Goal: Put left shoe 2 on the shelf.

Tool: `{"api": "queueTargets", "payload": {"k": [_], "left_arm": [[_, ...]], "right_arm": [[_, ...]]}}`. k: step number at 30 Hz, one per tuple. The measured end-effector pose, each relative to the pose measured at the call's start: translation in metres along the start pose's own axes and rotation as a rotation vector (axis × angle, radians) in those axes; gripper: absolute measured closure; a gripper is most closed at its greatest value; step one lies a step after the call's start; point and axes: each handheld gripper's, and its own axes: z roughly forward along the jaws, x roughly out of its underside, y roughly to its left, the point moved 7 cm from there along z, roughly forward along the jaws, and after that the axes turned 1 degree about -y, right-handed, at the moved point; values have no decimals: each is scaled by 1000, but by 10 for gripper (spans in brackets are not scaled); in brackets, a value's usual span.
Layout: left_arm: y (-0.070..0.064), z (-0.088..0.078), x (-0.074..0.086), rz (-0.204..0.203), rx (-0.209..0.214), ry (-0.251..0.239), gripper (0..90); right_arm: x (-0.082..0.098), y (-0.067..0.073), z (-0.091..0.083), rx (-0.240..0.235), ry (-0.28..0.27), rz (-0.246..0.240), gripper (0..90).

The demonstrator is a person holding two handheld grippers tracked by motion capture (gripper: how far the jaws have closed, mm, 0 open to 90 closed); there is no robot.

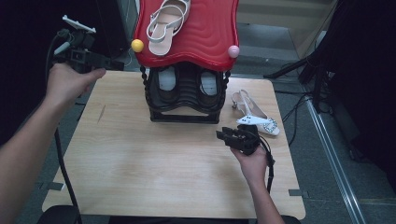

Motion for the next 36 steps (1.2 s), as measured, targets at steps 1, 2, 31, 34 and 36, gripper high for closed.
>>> {"api": "queueTargets", "payload": {"k": [1,2,31,34,36], "left_arm": [[0,0,0,0,0,0,500],[-2,5,9,0,19,-7,499],[9,53,124,-11,48,31,490],[11,55,129,-14,43,35,489],[11,60,139,-18,45,48,486]], "right_arm": [[0,0,0,0,4,0,672],[1,-1,1,1,8,0,675],[5,-5,5,14,39,9,753],[5,-7,5,23,38,11,774],[5,-11,4,33,37,19,794]]}}
